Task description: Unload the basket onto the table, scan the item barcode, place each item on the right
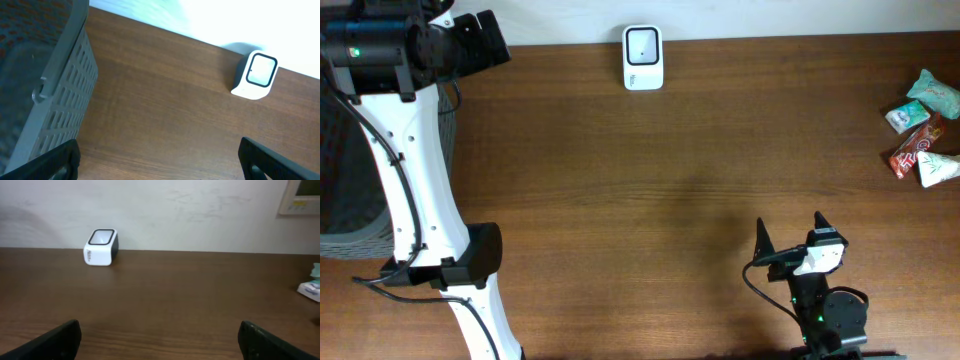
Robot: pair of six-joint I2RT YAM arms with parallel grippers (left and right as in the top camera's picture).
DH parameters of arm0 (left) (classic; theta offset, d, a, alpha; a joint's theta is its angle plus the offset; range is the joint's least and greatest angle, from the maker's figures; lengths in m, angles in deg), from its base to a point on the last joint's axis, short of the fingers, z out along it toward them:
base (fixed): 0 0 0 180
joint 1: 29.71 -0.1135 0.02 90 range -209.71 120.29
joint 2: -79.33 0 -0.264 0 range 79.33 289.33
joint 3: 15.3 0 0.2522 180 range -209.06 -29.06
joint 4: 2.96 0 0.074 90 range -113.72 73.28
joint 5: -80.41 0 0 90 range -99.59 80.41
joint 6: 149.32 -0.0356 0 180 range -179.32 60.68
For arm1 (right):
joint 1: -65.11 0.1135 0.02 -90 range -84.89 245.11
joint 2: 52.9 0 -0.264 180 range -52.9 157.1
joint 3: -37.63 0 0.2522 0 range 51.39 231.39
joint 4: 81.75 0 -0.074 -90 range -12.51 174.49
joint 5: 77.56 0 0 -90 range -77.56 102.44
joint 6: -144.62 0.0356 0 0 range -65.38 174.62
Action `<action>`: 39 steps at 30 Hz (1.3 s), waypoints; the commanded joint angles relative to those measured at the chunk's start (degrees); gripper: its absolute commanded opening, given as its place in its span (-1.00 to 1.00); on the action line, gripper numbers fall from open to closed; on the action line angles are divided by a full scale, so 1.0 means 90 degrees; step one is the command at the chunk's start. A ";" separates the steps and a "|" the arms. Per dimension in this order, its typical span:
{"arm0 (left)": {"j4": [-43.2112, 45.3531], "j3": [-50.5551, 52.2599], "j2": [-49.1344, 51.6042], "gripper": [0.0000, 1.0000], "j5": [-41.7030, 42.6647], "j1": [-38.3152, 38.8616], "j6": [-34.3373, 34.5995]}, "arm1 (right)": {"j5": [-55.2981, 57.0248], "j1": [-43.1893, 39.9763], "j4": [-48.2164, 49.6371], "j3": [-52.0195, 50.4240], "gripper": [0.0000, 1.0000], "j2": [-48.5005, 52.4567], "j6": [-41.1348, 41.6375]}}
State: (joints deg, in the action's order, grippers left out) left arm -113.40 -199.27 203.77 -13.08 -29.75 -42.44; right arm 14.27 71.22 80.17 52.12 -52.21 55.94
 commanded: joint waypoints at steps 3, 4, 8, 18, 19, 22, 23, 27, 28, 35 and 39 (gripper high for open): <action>-0.0002 -0.0032 0.0039 0.99 -0.0046 -0.0015 -0.0029 | -0.0010 -0.0410 -0.0049 -0.0046 0.97 -0.0053 -0.0005; -0.0005 -0.0032 0.0039 0.98 -0.0046 -0.0017 -0.0029 | 0.0010 -0.0515 -0.0049 -0.0046 0.97 -0.0053 -0.0005; -0.0005 -0.0032 0.0039 0.98 -0.0046 -0.0015 -0.0029 | 0.0012 -0.0651 -0.0049 -0.0046 0.97 -0.0053 -0.0005; -0.0002 -0.0032 0.0039 0.98 -0.0046 -0.0017 -0.0032 | -0.0012 -0.0639 -0.0034 -0.0046 0.97 -0.0044 -0.0005; -0.0002 -0.0032 0.0039 0.98 -0.0046 -0.0017 -0.0029 | -0.0012 -0.0639 -0.0034 -0.0046 0.97 -0.0044 -0.0005; -0.0002 -0.0032 0.0039 0.98 -0.0046 -0.0017 -0.0032 | -0.0012 -0.0639 -0.0034 -0.0046 0.97 -0.0044 -0.0005; -0.0002 -0.0032 0.0039 0.98 -0.0046 -0.0015 -0.0032 | -0.0012 -0.0639 -0.0034 -0.0046 0.97 -0.0044 -0.0005; -0.0002 -0.0032 0.0039 0.98 -0.0046 -0.0017 -0.0032 | -0.0012 -0.0639 -0.0034 -0.0046 0.97 -0.0044 -0.0005; -0.0002 -0.0032 0.0039 0.98 -0.0046 -0.0015 -0.0032 | -0.0012 -0.0639 -0.0034 -0.0046 0.97 -0.0044 -0.0005; -0.0002 -0.0034 0.0036 0.98 0.0010 0.0015 -0.0029 | -0.0012 -0.0639 -0.0032 -0.0046 0.97 -0.0044 -0.0005; 0.0279 0.1518 -0.0850 0.98 0.0049 0.0044 -0.0032 | -0.0012 -0.0639 -0.0032 -0.0046 0.97 -0.0044 -0.0005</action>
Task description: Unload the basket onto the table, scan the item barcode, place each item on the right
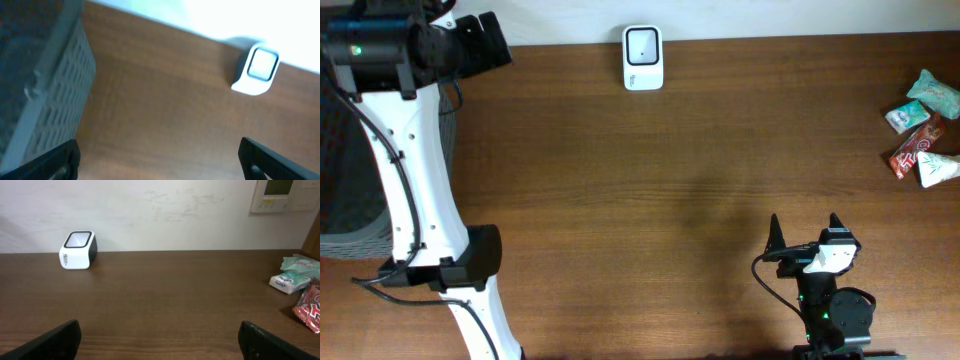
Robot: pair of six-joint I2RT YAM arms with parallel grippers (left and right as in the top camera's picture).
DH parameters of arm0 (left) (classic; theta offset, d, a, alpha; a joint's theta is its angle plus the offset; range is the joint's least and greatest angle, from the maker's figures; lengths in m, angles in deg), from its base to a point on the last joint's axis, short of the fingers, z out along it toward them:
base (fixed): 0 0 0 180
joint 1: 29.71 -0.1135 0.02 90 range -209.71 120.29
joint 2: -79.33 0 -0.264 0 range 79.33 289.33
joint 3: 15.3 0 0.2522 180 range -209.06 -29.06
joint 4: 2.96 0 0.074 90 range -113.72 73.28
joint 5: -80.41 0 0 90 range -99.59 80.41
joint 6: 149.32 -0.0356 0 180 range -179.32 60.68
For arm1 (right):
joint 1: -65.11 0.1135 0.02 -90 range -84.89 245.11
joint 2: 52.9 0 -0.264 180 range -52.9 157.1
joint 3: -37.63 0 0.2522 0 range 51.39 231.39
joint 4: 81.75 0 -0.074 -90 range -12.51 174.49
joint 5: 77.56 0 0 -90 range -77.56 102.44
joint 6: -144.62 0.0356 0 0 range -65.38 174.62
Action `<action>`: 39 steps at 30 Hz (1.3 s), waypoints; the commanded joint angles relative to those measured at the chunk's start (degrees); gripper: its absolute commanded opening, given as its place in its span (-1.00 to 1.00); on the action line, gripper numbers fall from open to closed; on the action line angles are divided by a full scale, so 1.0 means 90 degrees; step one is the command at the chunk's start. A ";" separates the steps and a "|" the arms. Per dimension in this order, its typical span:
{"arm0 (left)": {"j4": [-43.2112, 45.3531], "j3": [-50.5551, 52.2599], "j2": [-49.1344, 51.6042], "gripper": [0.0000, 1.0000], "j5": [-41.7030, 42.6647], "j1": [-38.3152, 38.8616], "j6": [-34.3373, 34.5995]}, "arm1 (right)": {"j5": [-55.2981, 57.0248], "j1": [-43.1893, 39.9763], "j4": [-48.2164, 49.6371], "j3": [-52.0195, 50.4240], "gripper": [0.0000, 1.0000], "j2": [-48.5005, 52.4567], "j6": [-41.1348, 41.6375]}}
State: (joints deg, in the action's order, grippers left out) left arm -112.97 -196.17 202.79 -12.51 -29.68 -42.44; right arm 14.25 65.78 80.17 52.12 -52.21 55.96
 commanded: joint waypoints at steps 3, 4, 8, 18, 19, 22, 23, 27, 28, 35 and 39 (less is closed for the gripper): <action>0.1919 0.4182 -0.2341 0.98 -0.0036 0.0075 -0.0095 | -0.0010 -0.0034 -0.0032 -0.0046 0.97 -0.0044 -0.0007; 0.2480 0.5081 -0.2846 0.98 -0.0032 0.0124 -0.0279 | -0.0010 -0.0034 -0.0032 -0.0046 0.97 -0.0044 -0.0007; 0.4488 0.8694 -0.5204 0.98 0.0262 0.0486 -0.1695 | -0.0010 -0.0034 -0.0032 -0.0046 0.97 -0.0044 -0.0007; 0.7036 1.4909 -1.0965 0.99 0.0423 0.0593 -0.2416 | -0.0010 -0.0034 -0.0032 -0.0046 0.97 -0.0044 -0.0007; 0.7091 1.5268 -1.1341 0.98 0.0369 0.0593 -0.2414 | -0.0010 -0.0034 -0.0032 -0.0046 0.97 -0.0041 -0.0007; 0.7800 1.6291 -1.2121 0.98 0.0372 0.0512 -0.2414 | -0.0010 -0.0034 -0.0032 -0.0046 0.97 -0.0044 -0.0007; 0.8058 1.6602 -1.2403 0.98 0.0364 0.0423 -0.2416 | -0.0010 -0.0034 -0.0032 -0.0046 0.97 -0.0044 -0.0007; 0.9379 1.7609 -1.3049 0.99 0.0279 0.0134 -0.2414 | -0.0010 -0.0034 -0.0032 -0.0046 0.97 -0.0044 -0.0007; 0.9690 1.7840 -1.3182 0.98 0.0279 0.0085 -0.2414 | -0.0010 -0.0034 -0.0032 -0.0046 0.98 -0.0044 -0.0007; 1.0625 1.8515 -1.3687 0.98 0.0053 -0.0107 -0.2409 | -0.0010 -0.0034 -0.0032 -0.0046 0.98 -0.0044 -0.0007; 1.0183 1.8515 -1.3687 0.98 0.0019 -0.0107 -0.2404 | -0.0010 -0.0034 -0.0032 -0.0046 0.97 -0.0044 -0.0007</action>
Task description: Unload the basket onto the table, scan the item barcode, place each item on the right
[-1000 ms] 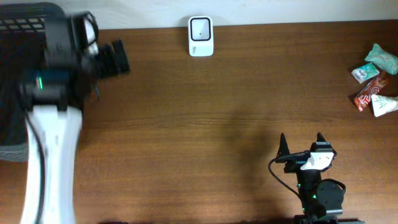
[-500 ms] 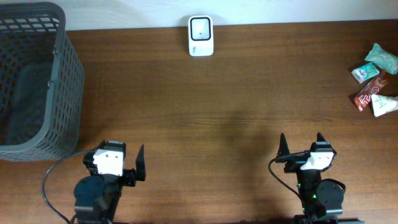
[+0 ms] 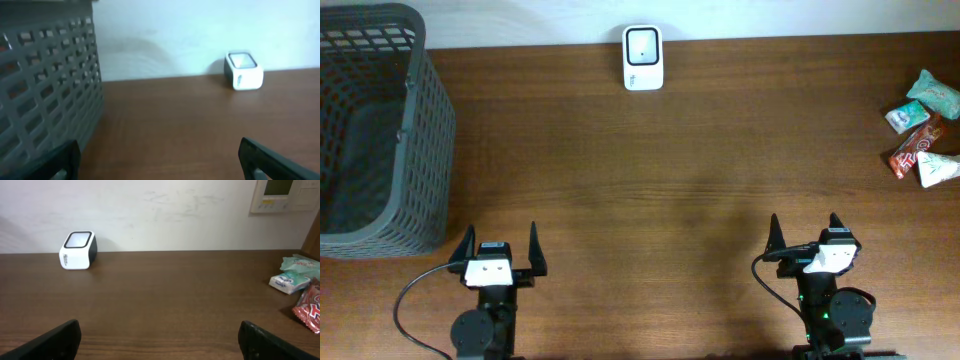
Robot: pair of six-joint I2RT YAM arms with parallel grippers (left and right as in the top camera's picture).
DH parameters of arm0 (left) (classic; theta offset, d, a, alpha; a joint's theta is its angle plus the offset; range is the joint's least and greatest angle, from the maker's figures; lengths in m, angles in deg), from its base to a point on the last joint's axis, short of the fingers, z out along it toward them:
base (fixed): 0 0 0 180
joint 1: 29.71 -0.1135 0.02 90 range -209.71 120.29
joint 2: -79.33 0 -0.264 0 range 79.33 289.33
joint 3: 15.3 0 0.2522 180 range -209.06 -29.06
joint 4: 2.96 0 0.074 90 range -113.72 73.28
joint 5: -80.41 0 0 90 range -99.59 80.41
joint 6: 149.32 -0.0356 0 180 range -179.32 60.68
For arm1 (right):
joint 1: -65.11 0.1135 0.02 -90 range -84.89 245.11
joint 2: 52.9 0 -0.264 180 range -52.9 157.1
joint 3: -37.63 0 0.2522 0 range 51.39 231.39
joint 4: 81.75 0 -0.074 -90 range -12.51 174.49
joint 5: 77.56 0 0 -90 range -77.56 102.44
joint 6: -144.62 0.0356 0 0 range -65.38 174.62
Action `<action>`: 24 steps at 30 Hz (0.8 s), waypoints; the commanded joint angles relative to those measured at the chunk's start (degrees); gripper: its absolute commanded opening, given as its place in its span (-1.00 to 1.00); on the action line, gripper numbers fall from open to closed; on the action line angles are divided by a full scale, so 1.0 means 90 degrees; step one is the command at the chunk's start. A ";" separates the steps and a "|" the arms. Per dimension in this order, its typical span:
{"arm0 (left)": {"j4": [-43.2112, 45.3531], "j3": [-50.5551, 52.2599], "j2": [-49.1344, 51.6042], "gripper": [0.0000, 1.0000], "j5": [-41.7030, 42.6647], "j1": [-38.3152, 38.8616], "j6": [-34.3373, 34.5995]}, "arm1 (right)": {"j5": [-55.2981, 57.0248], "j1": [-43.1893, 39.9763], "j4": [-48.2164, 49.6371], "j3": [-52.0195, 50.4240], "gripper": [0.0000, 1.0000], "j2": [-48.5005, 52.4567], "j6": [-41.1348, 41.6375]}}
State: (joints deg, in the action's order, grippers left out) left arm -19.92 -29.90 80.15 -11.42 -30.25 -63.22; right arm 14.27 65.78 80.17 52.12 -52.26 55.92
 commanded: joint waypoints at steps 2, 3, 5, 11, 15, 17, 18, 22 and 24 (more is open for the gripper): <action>-0.0151 0.0041 -0.0061 0.98 -0.0112 -0.0044 0.0085 | -0.0012 -0.0034 -0.0032 -0.0046 0.97 -0.0039 -0.0002; -0.0148 0.0041 -0.0061 0.98 -0.0114 -0.0044 0.0291 | -0.0012 -0.0034 -0.0032 -0.0046 0.97 -0.0039 -0.0002; -0.0129 0.0041 -0.0061 0.98 -0.0282 -0.0044 0.0979 | -0.0012 -0.0034 -0.0032 -0.0046 0.97 -0.0039 -0.0002; -0.0134 0.0041 -0.0061 0.98 -0.0282 -0.0044 0.1161 | -0.0012 -0.0034 -0.0032 -0.0046 0.97 -0.0039 -0.0002; -0.0153 0.0041 -0.0061 0.98 -0.0206 -0.0044 0.0760 | -0.0012 -0.0034 -0.0032 -0.0046 0.97 -0.0036 -0.0002; -0.0155 0.0041 -0.0061 0.98 -0.0180 -0.0044 0.0760 | -0.0012 -0.0034 -0.0032 -0.0046 0.97 -0.0039 -0.0002; -0.0158 0.0041 -0.0061 0.98 -0.0172 -0.0044 0.0758 | -0.0012 -0.0034 -0.0032 -0.0046 0.97 -0.0039 -0.0002; -0.0177 0.0036 -0.0061 0.98 -0.0058 -0.0044 0.0352 | -0.0012 -0.0034 -0.0032 -0.0046 0.97 -0.0039 -0.0002; -0.0177 0.0034 -0.0061 0.98 -0.0002 -0.0044 0.0357 | -0.0012 -0.0034 -0.0032 -0.0046 0.97 -0.0039 -0.0002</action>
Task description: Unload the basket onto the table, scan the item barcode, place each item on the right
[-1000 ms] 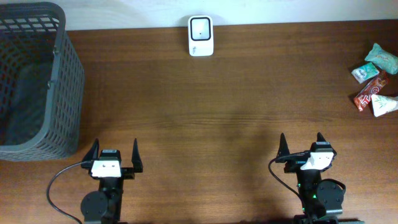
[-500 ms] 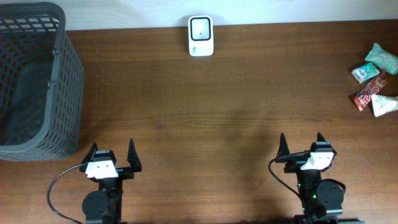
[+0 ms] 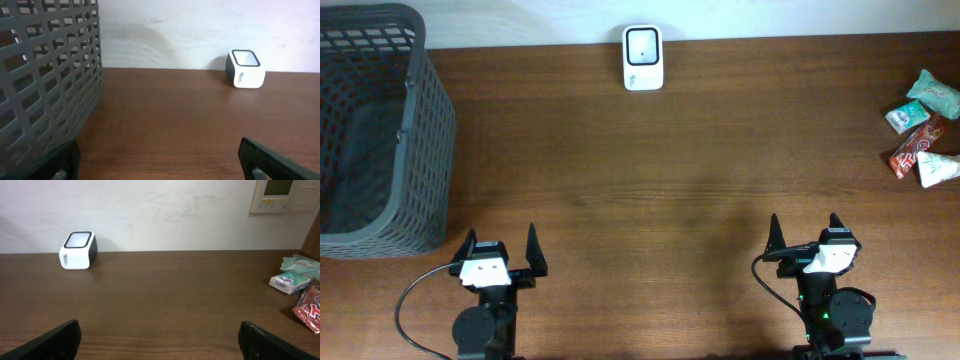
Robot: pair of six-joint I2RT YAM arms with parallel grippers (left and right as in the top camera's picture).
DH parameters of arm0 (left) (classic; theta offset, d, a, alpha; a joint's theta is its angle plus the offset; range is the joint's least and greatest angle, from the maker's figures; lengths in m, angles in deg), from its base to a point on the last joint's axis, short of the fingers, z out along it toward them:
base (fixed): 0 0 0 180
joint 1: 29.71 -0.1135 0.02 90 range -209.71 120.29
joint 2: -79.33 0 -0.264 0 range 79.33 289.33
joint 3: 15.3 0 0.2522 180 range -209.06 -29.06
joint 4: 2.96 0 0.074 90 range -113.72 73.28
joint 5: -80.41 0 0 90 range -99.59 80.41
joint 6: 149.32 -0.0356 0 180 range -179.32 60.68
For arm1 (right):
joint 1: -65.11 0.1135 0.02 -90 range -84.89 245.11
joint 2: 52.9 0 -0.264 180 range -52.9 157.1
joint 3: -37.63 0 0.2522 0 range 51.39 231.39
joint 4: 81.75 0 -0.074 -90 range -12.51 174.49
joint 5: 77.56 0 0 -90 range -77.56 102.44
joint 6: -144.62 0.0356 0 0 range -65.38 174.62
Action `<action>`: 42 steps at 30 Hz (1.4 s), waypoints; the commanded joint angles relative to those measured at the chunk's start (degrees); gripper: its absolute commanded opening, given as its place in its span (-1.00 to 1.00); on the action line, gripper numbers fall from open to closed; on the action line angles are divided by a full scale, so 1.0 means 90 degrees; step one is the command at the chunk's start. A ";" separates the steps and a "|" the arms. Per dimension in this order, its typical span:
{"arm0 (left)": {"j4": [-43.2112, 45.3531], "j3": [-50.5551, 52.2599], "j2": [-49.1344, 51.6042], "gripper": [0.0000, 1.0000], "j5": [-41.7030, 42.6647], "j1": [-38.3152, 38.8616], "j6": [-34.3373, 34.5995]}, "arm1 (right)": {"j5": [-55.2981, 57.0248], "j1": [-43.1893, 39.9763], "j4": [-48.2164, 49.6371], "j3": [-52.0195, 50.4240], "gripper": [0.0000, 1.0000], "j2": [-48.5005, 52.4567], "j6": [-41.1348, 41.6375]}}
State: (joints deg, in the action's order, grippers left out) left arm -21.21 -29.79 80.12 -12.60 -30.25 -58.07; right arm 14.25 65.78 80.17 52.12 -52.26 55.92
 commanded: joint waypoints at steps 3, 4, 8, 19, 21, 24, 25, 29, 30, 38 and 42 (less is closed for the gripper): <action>-0.0034 0.0022 -0.0058 0.98 0.0121 -0.0044 -0.0187 | -0.0010 -0.0034 -0.0032 -0.0046 0.97 -0.0039 -0.0002; -0.0034 0.0022 -0.0058 0.99 0.0114 -0.0044 -0.0080 | -0.0010 -0.0034 -0.0032 -0.0046 0.97 -0.0039 -0.0002; -0.0034 0.0022 -0.0058 0.98 0.0073 -0.0044 0.0070 | -0.0010 -0.0034 -0.0032 -0.0046 0.97 -0.0039 -0.0002; -0.0027 0.0022 -0.0056 0.98 0.0092 -0.0044 0.0073 | -0.0010 -0.0034 -0.0032 -0.0046 0.97 -0.0039 -0.0002; -0.0027 0.0022 -0.0056 0.98 0.0092 -0.0044 0.0073 | -0.0010 -0.0034 -0.0032 -0.0046 0.97 -0.0039 -0.0002; -0.0027 0.0022 -0.0056 0.98 0.0092 -0.0044 0.0073 | -0.0010 -0.0034 -0.0032 -0.0046 0.97 -0.0039 -0.0002; -0.0027 0.0022 -0.0056 0.98 0.0092 -0.0044 0.0073 | -0.0010 -0.0034 -0.0032 -0.0046 0.98 -0.0039 -0.0002; -0.0027 0.0022 -0.0056 0.98 0.0092 -0.0044 0.0073 | -0.0010 -0.0034 -0.0032 -0.0046 0.97 -0.0039 -0.0002; -0.0027 0.0022 -0.0056 0.98 0.0092 -0.0044 0.0073 | -0.0010 -0.0034 -0.0032 -0.0046 0.97 -0.0041 -0.0002; -0.0027 0.0022 -0.0056 0.98 0.0092 -0.0044 0.0073 | -0.0039 -0.0034 -0.0046 -0.0046 0.97 -0.0051 -0.0151; -0.0027 0.0022 -0.0056 0.98 0.0090 -0.0044 0.0073 | -0.0039 -0.0034 -0.0044 -0.0046 0.97 -0.0049 -0.0333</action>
State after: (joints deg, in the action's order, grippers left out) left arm -21.21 -29.79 80.12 -12.40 -30.25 -57.98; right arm 14.25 65.78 80.17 52.12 -52.26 54.10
